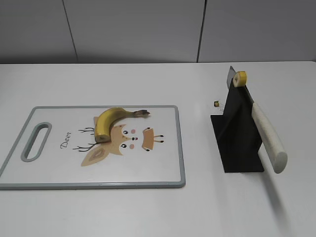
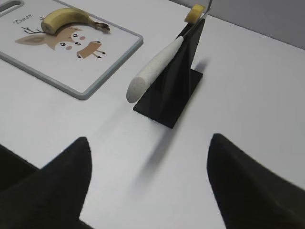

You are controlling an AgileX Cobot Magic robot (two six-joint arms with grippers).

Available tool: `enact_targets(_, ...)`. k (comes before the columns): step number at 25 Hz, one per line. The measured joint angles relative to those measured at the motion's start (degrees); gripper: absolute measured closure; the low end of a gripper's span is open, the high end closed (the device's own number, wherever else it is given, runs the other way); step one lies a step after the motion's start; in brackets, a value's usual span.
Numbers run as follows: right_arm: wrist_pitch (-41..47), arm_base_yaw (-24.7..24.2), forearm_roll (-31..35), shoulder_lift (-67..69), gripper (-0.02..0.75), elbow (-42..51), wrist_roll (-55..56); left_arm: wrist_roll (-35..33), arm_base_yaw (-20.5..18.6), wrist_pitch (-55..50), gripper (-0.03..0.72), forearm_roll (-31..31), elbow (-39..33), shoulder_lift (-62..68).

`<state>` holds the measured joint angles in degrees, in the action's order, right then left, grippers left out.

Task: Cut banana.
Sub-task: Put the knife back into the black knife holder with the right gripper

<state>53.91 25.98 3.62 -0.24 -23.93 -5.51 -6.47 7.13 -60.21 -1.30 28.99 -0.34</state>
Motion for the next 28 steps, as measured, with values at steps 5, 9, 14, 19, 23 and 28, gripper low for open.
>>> enact_targets(5, 0.00, 0.00, 0.25, 0.00, 0.166, 0.04, 0.00, 0.00, 0.00, 0.00, 0.148, 0.00, 0.00, 0.00)
enact_targets(9, 0.00, -0.78, 0.67, -0.02, 0.166, 0.04, 0.00, 0.00, 0.00, 0.00, 0.148, 0.00, 0.00, 0.00)
enact_targets(14, 0.00, -6.09, 0.86, -0.02, 0.166, 0.04, 0.00, 0.00, 0.00, 0.00, 0.148, 0.00, 0.00, 0.00)
enact_targets(19, 0.00, -11.69, 0.92, -0.02, 0.166, 0.04, 0.00, 0.00, 0.00, 0.00, 0.148, 0.00, 0.00, 0.00)
enact_targets(23, 0.00, -15.32, 0.92, -0.02, 0.166, 0.06, 0.00, 0.00, 0.00, 0.00, 0.148, 0.00, 0.00, 0.00)
enact_targets(28, 0.00, -20.30, 1.18, -0.02, 0.166, 0.06, 0.00, 0.00, 0.00, 0.00, 0.148, 0.00, 0.00, 0.00)
